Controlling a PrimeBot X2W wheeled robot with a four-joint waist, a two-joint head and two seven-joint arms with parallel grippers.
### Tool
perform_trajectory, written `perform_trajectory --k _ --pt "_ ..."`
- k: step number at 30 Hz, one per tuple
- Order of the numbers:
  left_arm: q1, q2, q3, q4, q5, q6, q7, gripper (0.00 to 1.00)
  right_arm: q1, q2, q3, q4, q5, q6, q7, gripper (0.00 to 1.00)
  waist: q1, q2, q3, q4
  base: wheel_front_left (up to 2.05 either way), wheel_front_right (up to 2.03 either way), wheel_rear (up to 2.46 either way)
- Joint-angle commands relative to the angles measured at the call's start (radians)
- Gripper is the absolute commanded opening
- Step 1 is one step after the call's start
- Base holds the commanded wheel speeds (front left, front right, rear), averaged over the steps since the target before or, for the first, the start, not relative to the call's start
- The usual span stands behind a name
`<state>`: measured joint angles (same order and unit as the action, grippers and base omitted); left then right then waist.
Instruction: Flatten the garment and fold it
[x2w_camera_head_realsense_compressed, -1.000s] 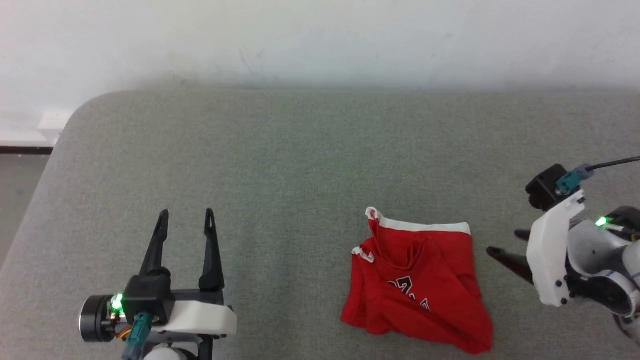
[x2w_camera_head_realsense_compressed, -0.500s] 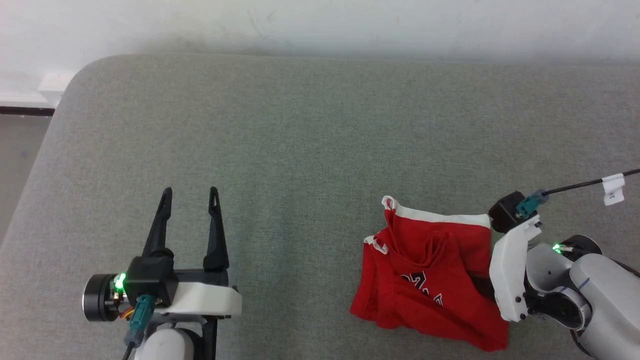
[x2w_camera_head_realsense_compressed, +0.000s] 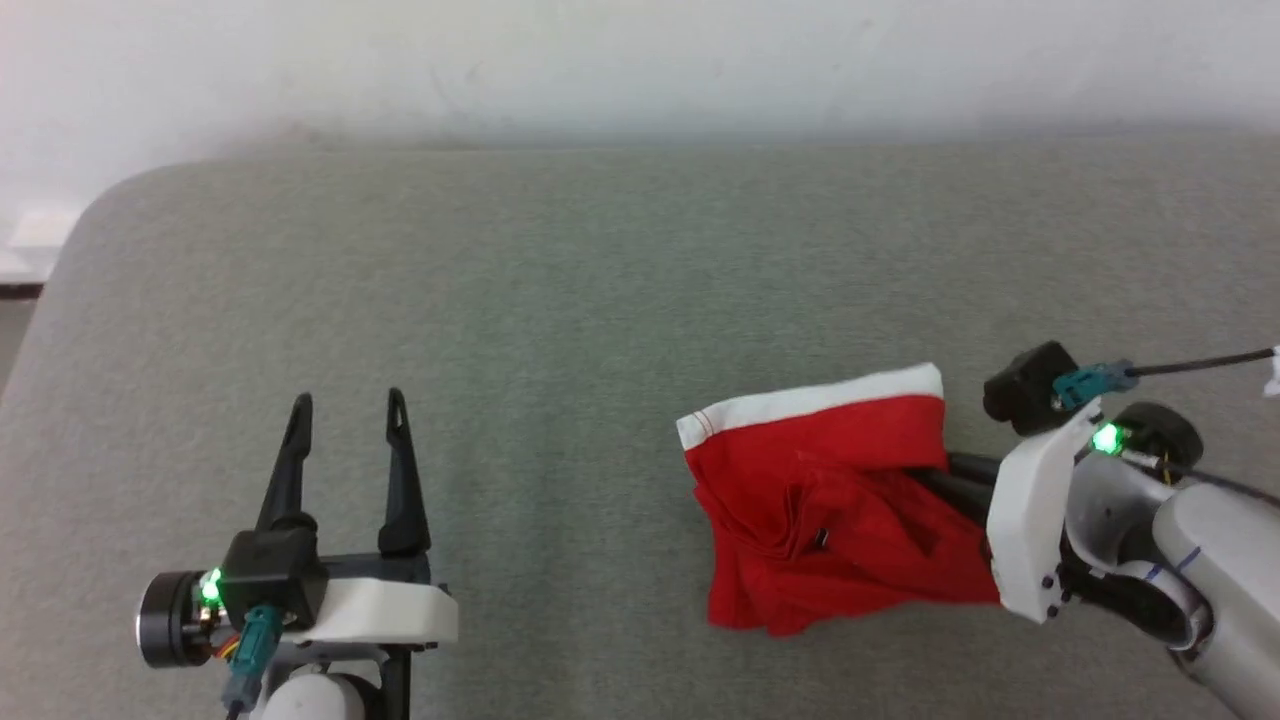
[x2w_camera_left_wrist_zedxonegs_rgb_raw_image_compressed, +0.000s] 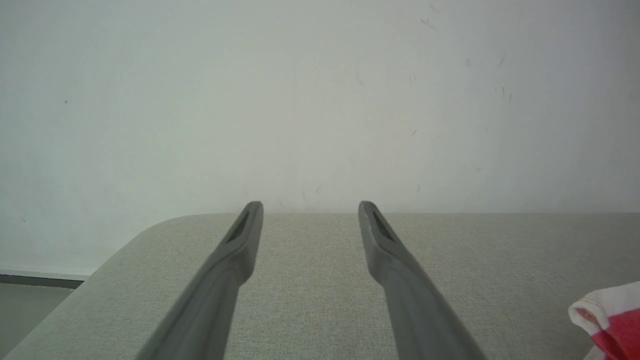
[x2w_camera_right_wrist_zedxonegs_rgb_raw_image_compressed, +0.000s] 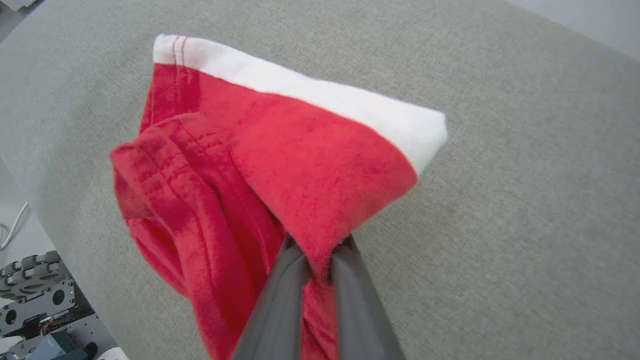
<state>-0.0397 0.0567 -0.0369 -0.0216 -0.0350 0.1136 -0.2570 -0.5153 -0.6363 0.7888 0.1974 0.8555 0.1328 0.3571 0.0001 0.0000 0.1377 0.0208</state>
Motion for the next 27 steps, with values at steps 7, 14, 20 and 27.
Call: perform_trajectory --k 7,14,20,27 --pt "0.004 0.005 0.034 -0.039 0.012 -0.001 -0.005 1.0 -0.071 -0.088 -0.01 -0.099 -0.043 -0.002 -0.001 0.0 -0.0001 0.0 0.061 -0.224 0.0 0.0 0.0" --pt "-0.064 0.045 0.043 -0.083 0.039 -0.006 -0.005 1.0 -0.138 -0.129 -0.075 -0.01 -0.109 -0.002 -0.057 0.0 -0.0001 0.0 0.213 -0.348 0.0 0.0 0.0" --pt "-0.134 0.091 0.037 -0.121 0.059 -0.012 -0.005 1.0 -0.236 -0.168 -0.126 0.156 -0.267 -0.002 -0.138 0.0 -0.0001 0.0 0.343 -0.371 0.0 0.0 0.0" --pt "-0.22 0.12 0.01 -0.159 0.066 -0.015 -0.005 1.0 -0.369 -0.204 -0.24 0.445 -0.413 -0.002 -0.235 0.0 -0.0001 0.0 0.453 -0.336 0.0 0.0 0.0"
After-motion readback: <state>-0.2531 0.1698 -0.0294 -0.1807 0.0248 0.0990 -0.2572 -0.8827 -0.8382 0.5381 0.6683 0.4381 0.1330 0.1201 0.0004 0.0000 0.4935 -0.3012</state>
